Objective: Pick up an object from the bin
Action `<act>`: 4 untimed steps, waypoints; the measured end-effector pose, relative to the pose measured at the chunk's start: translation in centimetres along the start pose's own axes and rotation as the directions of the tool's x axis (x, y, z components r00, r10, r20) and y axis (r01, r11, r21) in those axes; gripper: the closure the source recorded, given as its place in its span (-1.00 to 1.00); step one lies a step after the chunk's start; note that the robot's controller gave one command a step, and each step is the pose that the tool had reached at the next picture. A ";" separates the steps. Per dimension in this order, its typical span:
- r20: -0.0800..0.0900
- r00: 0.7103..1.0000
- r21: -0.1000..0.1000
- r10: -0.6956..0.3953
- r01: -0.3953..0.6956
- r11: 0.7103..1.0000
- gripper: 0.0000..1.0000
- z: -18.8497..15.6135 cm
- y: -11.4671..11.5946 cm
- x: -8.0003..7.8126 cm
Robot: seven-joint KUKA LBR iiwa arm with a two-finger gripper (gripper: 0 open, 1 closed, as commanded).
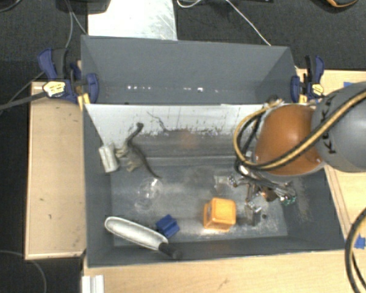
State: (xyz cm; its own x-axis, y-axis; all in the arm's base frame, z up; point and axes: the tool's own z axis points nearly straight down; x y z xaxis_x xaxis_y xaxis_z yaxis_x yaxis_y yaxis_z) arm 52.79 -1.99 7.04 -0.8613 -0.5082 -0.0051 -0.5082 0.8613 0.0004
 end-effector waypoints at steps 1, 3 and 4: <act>0.001 0.959 -0.001 -0.285 0.285 0.959 -1.00 0.0 4.1 -0.8; 0.009 0.987 0.007 -0.162 0.162 0.987 1.00 -0.2 6.1 1.2; 0.010 0.986 0.007 -0.166 0.166 0.986 1.00 -0.2 6.1 1.2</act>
Offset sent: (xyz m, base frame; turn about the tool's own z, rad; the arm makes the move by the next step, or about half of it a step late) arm -0.0450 0.0464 -0.0004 -0.1556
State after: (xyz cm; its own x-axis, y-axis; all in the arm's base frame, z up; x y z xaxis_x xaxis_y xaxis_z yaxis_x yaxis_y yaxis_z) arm 48.60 2.65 7.24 -0.7646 -0.6443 -0.0147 -0.6443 0.7648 -0.0071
